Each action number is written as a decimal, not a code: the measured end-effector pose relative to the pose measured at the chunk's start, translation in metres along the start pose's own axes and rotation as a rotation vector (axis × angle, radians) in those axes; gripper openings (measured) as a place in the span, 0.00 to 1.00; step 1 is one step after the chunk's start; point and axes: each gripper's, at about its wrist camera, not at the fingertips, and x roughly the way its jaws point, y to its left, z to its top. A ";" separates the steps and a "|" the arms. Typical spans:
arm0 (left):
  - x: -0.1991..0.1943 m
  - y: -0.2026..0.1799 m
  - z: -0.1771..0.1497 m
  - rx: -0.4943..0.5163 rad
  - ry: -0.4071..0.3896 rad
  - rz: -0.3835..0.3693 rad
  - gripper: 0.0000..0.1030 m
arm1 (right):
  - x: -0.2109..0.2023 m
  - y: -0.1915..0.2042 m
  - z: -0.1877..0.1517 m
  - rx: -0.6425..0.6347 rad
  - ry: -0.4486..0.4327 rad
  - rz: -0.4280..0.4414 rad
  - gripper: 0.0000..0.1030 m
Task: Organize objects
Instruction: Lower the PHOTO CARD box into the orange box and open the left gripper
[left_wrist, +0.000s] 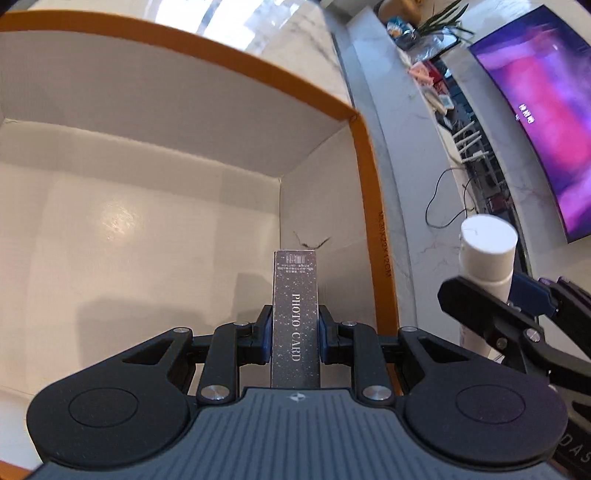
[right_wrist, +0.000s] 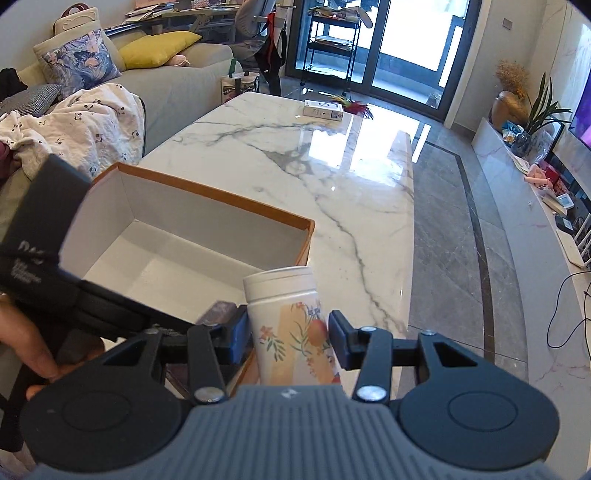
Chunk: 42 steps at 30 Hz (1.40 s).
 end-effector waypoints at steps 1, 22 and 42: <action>0.002 0.000 0.000 0.006 0.007 0.011 0.25 | 0.001 0.000 0.000 0.002 -0.002 0.001 0.46; -0.004 0.002 -0.002 0.099 0.100 0.115 0.28 | 0.001 0.002 -0.006 -0.001 -0.002 -0.004 0.46; 0.016 -0.026 -0.009 0.156 0.209 0.182 0.33 | -0.005 -0.002 -0.021 0.014 -0.009 0.040 0.46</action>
